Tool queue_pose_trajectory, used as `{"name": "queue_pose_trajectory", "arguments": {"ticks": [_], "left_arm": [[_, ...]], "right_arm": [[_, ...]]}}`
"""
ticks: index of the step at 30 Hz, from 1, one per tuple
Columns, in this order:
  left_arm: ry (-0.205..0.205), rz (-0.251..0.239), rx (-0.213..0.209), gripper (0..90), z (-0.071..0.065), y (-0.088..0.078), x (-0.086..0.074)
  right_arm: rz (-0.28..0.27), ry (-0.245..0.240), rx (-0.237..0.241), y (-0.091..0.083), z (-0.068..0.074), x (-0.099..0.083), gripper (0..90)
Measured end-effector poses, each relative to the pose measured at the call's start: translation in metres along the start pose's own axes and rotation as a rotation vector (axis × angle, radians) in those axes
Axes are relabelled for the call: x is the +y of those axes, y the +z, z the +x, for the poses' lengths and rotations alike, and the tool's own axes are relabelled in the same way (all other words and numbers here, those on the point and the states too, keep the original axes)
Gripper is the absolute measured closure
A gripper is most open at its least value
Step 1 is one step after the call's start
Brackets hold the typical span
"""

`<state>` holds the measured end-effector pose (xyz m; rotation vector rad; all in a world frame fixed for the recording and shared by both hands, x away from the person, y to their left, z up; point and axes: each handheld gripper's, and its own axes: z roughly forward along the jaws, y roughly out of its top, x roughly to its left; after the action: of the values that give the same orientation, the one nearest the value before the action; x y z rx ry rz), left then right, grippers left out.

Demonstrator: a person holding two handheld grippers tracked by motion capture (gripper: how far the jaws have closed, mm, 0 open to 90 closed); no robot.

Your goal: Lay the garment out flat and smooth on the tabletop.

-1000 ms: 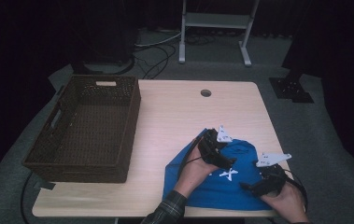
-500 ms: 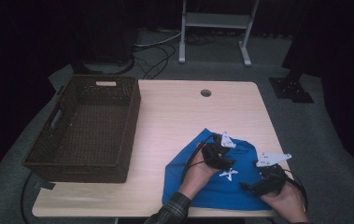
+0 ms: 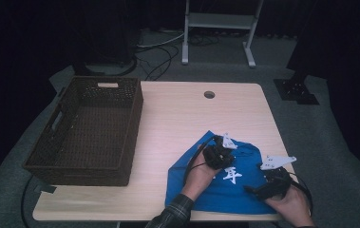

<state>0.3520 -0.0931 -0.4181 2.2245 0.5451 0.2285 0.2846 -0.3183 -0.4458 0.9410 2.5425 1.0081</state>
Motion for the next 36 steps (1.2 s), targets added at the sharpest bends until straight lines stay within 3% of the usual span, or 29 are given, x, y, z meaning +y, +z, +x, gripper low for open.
{"name": "queue_pose_trajectory", "arguments": {"ticks": [8, 13, 14, 15, 22, 29, 36], "left_arm": [[-0.077, -0.084, 0.109, 87.8, 0.041, -0.052, -0.004], [-0.125, -0.114, 0.174, 87.8, 0.068, -0.074, -0.012], [-0.125, -0.114, 0.174, 87.8, 0.068, -0.074, -0.012], [-0.141, -0.123, 0.203, 87.8, 0.077, -0.083, -0.015], [-0.209, -0.164, 0.297, 87.7, 0.106, -0.112, -0.026], [-0.235, -0.193, 0.372, 85.8, 0.118, -0.127, -0.027], [-0.234, -0.207, 0.39, 74.0, 0.116, -0.129, -0.027]], "right_arm": [[0.009, -0.001, -0.002, -0.002, -0.003, -0.001, 0.0], [0.014, 0.003, -0.004, -0.003, -0.005, -0.002, 0.0], [0.015, 0.005, -0.004, -0.003, -0.006, -0.002, 0.0], [0.014, 0.005, -0.005, -0.004, -0.006, -0.002, 0.0], [0.013, 0.005, -0.006, -0.004, -0.008, -0.003, 0.0], [0.014, 0.004, -0.006, -0.004, -0.008, -0.003, 0.0], [0.014, 0.002, -0.006, -0.005, -0.008, -0.003, 0.0]]}}
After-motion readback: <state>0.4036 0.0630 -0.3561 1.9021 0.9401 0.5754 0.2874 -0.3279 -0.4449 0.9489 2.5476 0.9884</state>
